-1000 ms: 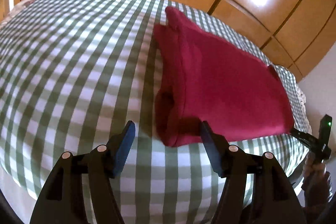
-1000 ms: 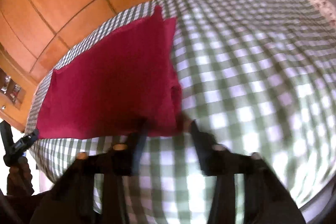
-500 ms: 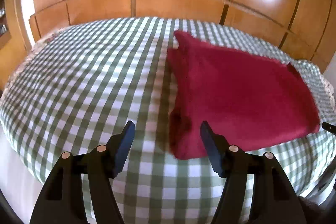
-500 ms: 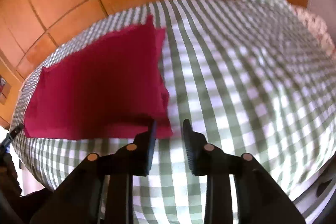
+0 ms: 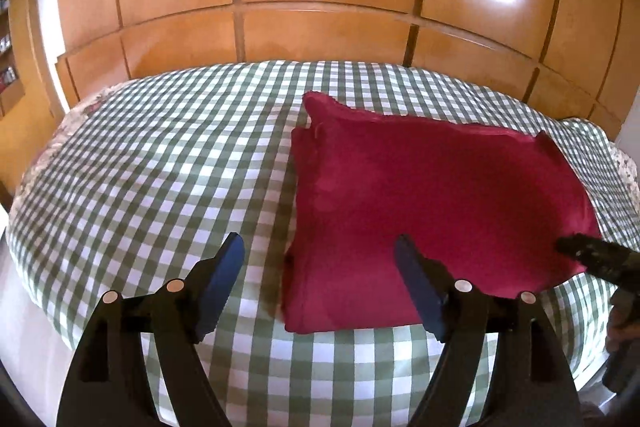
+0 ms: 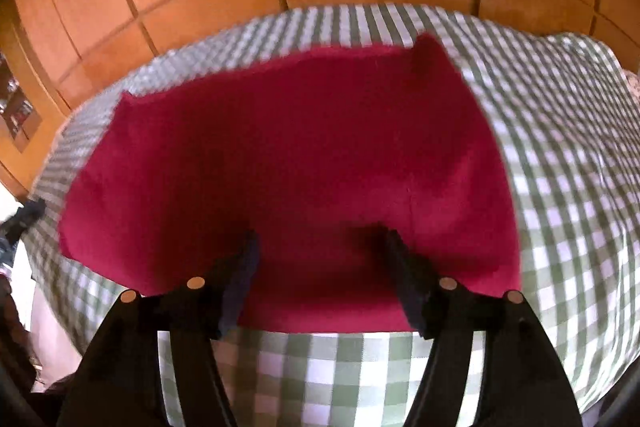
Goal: Fold small clothes
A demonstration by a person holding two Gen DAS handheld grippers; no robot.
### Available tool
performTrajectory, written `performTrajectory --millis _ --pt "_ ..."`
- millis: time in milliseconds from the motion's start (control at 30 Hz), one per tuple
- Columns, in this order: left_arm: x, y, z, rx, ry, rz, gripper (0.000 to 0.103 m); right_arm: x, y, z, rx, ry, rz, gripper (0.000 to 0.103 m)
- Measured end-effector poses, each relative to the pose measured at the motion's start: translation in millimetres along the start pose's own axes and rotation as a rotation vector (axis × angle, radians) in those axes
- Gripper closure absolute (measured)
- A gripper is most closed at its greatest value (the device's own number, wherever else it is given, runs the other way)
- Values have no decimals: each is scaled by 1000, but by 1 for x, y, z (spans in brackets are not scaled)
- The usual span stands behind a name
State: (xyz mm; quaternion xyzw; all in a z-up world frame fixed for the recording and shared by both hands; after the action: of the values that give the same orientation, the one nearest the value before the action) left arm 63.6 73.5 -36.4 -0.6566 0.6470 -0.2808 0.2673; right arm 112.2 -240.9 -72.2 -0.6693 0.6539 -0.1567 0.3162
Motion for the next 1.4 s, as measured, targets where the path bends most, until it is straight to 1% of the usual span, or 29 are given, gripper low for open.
performTrajectory --millis 133,200,300,567,800,1067,1133,1167,1233,1300,1333,1400 --pt "-1 2 2 -9 0 -10 26 13 8 3 16 -47 49 37" --pt "-1 2 2 -10 -2 -8 26 15 8 3 20 -52 59 36" --pt "-1 5 4 -18 0 -4 26 15 8 2 27 -49 60 34" --pt "-9 7 8 -30 -16 -22 26 10 10 2 36 -43 56 32" --pt "-13 4 9 -23 -26 -23 26 7 8 5 35 -33 45 25" --pt "-15 1 18 -43 -19 -27 26 6 7 7 33 -33 36 20" --pt "-15 0 22 -53 -2 -24 28 4 6 8 32 -31 31 19" --pt "-16 -3 26 -63 13 -25 32 4 6 9 31 -30 29 18" --pt "-19 -9 35 -85 40 -38 36 4 5 10 30 -30 28 16" --pt "-28 -17 48 -103 81 -86 40 4 4 10 29 -31 28 16" --pt "-33 -23 58 -118 109 -117 45 4 5 9 29 -33 27 16" --pt "-41 -31 77 -154 148 -164 45 4 4 10 28 -35 26 16"
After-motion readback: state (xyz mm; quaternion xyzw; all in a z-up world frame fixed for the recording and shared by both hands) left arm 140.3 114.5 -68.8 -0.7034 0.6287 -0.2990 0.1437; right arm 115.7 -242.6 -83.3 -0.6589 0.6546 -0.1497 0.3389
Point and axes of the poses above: each gripper's, at about its wrist camera, not at the fingertips, and z roughly the way its jaws point, x to its right, y to its underside, the point moved 2 cm from there along z, roughly the way its jaws point
